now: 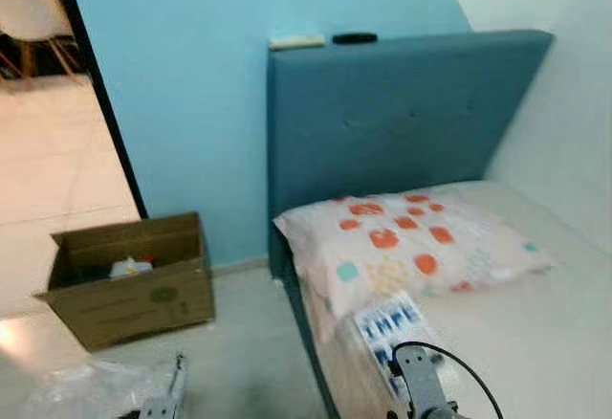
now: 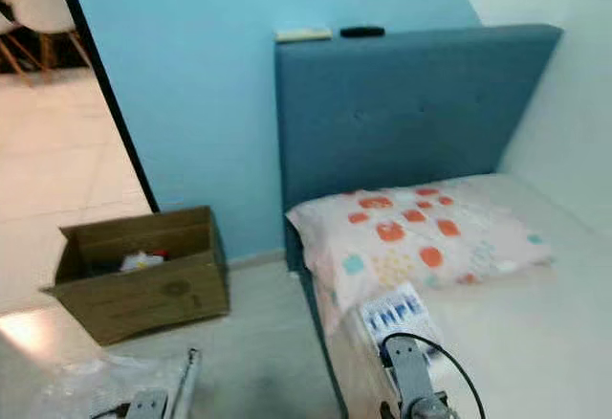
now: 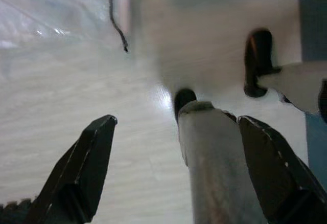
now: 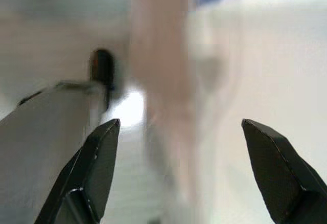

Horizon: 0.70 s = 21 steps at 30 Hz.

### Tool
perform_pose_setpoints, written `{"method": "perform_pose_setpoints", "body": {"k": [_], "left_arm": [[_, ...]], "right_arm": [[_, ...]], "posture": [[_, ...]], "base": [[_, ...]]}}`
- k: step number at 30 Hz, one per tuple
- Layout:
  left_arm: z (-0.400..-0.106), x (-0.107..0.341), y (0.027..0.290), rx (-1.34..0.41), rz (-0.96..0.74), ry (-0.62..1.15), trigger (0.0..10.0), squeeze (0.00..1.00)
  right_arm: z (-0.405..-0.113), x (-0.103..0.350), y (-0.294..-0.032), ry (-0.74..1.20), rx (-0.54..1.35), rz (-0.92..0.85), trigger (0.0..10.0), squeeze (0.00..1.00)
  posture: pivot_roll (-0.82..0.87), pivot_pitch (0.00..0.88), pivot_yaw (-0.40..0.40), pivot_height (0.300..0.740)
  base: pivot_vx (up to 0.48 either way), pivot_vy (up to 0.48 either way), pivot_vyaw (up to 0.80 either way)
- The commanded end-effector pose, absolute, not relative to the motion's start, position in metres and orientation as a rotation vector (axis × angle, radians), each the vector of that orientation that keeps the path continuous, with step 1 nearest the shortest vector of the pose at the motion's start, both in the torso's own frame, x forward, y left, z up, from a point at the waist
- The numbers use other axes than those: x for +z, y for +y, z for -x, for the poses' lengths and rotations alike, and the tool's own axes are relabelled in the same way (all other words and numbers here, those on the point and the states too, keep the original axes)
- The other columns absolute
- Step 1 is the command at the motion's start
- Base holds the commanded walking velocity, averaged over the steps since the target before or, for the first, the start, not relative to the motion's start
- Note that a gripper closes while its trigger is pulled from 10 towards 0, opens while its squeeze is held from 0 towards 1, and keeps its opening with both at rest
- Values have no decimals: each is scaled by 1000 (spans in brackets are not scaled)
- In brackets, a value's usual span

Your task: Clean up the room

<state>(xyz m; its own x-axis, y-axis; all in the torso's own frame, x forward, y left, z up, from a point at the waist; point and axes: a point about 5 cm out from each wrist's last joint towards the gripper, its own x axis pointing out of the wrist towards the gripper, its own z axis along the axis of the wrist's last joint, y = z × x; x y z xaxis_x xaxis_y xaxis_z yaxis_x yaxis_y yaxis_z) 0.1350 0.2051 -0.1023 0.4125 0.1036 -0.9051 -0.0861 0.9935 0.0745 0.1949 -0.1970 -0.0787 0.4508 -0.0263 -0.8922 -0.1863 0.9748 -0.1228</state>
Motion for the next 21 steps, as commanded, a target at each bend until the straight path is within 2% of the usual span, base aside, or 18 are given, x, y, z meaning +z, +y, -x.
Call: {"method": "perform_pose_setpoints", "body": {"k": [1, 10, 21], "left_arm": [[-135, -102, 206, 112, -32, 1141, 10000, 0], [-131, -104, 200, 93, -35, 1150, 10000, 0], [-133, -104, 194, 78, -39, 1153, 10000, 0]], "right_arm": [[-191, -81, -194, 1118, 124, 249, 10000, 0], [-176, -89, -193, 1174, 140, 291, 10000, 0], [-172, -91, -187, 1186, 169, 328, 10000, 0]], "posture": [[-5, 0, -53, 740], [-5, 0, -50, 740], [-12, 0, -53, 740]], "base": [[-439, 0, 0], [-439, 0, 0], [-439, 0, 0]]}}
